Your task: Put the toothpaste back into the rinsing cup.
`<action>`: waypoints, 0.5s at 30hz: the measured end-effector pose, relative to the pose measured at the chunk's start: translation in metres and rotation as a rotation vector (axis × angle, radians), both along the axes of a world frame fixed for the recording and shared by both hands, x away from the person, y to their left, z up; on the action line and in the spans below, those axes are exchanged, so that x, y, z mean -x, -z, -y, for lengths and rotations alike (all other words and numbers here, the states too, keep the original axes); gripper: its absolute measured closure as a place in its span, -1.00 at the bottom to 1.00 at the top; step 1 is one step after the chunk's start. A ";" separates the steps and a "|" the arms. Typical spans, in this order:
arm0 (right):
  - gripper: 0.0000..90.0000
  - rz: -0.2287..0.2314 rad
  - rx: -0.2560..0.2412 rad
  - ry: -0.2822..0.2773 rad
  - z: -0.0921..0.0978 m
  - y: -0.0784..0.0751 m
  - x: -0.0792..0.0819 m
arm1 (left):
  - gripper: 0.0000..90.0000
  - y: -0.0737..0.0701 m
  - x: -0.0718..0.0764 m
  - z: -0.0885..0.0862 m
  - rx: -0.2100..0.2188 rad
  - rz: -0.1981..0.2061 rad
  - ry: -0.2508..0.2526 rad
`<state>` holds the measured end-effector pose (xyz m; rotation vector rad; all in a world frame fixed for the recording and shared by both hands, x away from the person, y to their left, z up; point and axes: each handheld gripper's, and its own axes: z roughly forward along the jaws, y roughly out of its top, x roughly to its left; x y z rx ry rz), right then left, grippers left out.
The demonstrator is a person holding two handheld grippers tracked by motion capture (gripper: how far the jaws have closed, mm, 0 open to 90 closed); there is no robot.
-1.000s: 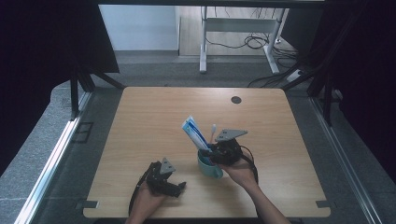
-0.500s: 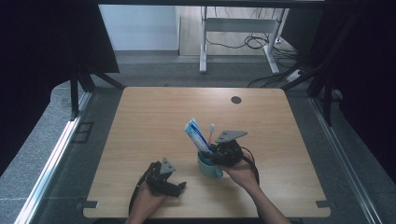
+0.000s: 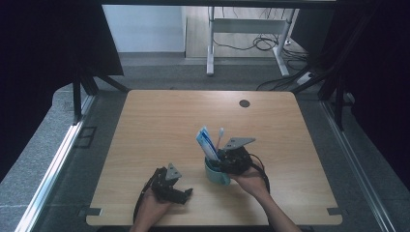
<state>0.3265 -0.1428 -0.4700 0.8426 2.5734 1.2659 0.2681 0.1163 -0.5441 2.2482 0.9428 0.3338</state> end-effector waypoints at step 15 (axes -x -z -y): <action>0.44 -0.031 0.009 0.006 0.000 0.001 -0.002 | -0.93 0.000 0.000 0.000 0.000 0.000 0.000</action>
